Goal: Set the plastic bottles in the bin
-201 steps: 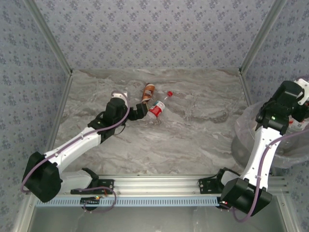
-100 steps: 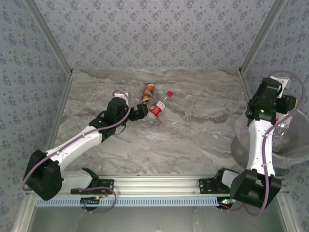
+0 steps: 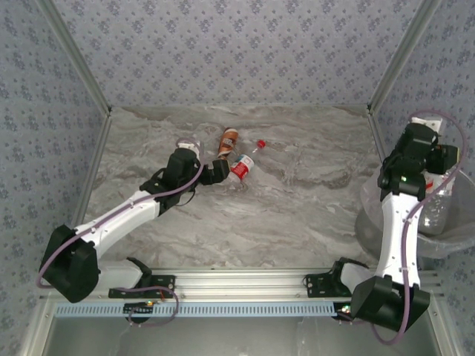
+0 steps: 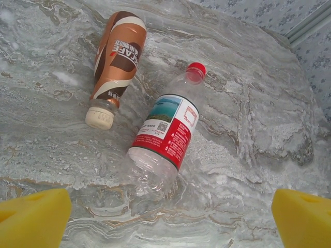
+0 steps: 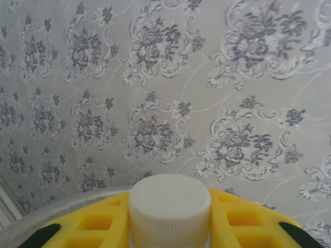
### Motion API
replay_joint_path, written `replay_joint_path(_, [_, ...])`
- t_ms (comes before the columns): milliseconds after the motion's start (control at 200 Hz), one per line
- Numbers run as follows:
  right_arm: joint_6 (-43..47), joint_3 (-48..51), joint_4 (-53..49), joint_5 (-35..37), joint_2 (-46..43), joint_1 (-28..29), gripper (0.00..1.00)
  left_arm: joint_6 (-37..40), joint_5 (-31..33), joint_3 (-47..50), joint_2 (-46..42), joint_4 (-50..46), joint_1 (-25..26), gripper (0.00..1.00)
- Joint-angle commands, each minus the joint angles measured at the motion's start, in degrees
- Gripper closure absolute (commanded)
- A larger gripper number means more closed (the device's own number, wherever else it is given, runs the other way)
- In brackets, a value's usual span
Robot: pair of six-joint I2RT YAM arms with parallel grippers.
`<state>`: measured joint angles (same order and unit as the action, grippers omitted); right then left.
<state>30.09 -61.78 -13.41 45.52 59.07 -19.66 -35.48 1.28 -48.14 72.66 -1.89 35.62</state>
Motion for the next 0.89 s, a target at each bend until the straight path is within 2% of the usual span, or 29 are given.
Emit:
replay_joint_path(0, [2.6,4.03,4.18,-5.76,-2.3,-2.05,0.8,0.55,-0.88,-2.57,0.49,-0.21,-0.28,0.01])
replay_joint_path(110, [3.62,8.1,8.08,-7.75,-3.51,-3.32,0.74,0.73,-1.53,-3.78,1.1,-1.52,-0.24,0.0])
replay_joint_path(235, [4.05,9.97,10.33,-8.58,-4.15,-3.72,0.51,-0.02,-2.1,-4.59,1.68,-2.2,-0.27,0.0])
replay_joint_path(350, [3.54,8.93,9.2,-10.3,-4.91,-3.2,0.37,-1.47,-2.16,-4.07,1.93,-1.25,-0.27,0.01])
replay_joint_path(440, [3.35,7.24,7.73,-11.5,-5.31,-1.8,0.25,-2.51,-2.18,-3.63,2.11,-0.49,-0.23,0.0])
replay_joint_path(600, [3.26,5.12,5.84,-11.51,-6.49,2.25,0.16,-1.58,-1.52,-4.35,2.46,-1.81,-0.28,0.01])
replay_joint_path(630, [2.58,4.68,5.37,-11.72,-7.11,3.42,0.08,-1.08,-1.31,-4.73,2.61,-2.32,-0.25,0.01])
replay_joint_path(670, [1.59,4.28,4.71,-11.84,-7.77,4.72,0.01,-0.41,-1.08,-5.3,2.87,-3.11,-0.27,0.01])
replay_joint_path(760, [-2.06,2.77,2.78,-11.95,-9.15,7.65,0.0,0.89,-0.18,-6.46,3.74,-5.0,-0.24,0.01])
replay_joint_path(890, [-12.45,-1.32,-4.17,-13.83,-10.28,11.44,0.0,1.9,0.5,-8.42,5.66,-8.17,-0.26,0.01])
